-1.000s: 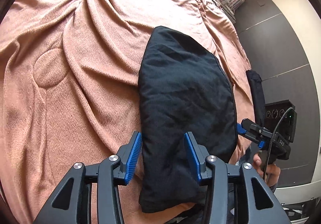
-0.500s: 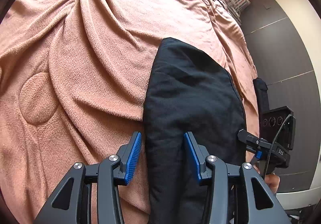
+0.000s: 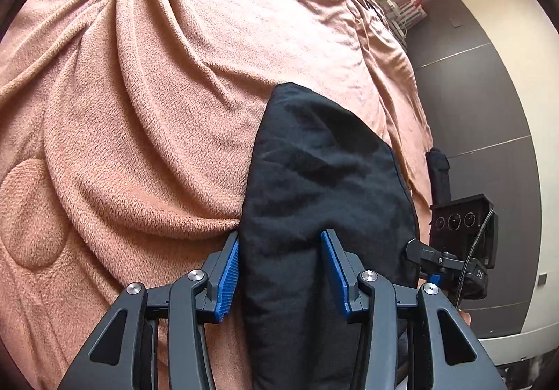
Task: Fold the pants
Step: 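Close the left gripper on the shorts' end while the right gripper grips the folded edge, lifting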
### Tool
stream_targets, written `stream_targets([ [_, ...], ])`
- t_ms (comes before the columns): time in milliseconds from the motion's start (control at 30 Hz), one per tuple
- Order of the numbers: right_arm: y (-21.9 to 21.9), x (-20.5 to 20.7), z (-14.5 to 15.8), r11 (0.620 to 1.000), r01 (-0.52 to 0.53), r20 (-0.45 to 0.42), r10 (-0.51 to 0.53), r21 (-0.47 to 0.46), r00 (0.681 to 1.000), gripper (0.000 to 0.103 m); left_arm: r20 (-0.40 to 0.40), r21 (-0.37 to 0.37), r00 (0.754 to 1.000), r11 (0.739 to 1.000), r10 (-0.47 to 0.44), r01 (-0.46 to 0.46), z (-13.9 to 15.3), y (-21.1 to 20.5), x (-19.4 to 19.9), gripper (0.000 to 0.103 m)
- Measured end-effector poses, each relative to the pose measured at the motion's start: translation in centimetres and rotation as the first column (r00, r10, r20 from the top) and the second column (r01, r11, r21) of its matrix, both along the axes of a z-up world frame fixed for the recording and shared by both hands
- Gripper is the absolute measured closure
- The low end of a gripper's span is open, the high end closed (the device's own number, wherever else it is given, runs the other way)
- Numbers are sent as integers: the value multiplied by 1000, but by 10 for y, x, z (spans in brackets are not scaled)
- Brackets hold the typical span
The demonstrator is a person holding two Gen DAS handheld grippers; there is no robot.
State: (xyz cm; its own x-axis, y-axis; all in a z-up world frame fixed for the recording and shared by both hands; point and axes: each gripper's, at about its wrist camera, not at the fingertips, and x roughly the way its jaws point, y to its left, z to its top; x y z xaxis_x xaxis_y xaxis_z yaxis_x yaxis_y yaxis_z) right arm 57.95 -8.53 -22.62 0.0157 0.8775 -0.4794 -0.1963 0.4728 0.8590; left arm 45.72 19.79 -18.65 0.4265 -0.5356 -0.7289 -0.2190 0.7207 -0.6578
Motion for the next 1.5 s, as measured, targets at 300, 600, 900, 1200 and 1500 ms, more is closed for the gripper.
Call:
stream_targets([
  [300,8,1,-2,1000,6,27,-5,-23,1000,61,62,-45,998,999,12,-9,0,5,4,74],
  [600,4,-15,23,998,13,129,-6,-55,992,76,159,-44,987,999,-6,14,25,-3,-7,89],
  [900,2,-46,58,997,44,246,-27,-63,969,79,281,-44,960,999,-13,27,61,-13,-28,92],
  [1200,-2,-94,91,998,50,383,-28,-48,924,79,348,-37,937,999,-6,20,100,-23,-56,93],
  [1500,-39,-143,130,996,92,519,-69,-19,852,79,429,6,902,999,-44,45,159,-49,-80,93],
])
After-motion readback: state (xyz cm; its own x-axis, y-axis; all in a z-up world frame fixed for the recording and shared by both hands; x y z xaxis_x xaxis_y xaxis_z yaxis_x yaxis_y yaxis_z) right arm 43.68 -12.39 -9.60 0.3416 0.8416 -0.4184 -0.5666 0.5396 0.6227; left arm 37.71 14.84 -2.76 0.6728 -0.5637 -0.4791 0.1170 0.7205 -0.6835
